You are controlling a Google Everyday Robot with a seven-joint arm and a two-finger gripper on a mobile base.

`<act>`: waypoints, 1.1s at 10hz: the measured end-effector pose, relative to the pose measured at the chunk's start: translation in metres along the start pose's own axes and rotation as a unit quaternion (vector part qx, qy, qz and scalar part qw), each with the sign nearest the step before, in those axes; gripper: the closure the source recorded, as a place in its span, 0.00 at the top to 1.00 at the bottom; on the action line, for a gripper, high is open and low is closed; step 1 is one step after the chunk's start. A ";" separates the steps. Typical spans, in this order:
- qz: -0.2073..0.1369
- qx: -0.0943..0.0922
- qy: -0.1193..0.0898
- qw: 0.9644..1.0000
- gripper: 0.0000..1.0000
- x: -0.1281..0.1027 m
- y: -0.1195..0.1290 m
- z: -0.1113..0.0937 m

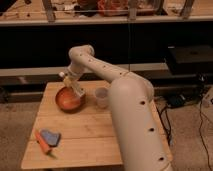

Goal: Place the bottle in the ceramic bowl

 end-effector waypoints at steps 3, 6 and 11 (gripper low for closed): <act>0.004 0.004 0.006 1.000 0.60 -0.001 0.001 0.000; 0.064 0.002 0.040 0.997 0.80 -0.027 0.025 -0.012; 0.074 -0.007 0.046 0.996 0.80 -0.033 0.032 -0.016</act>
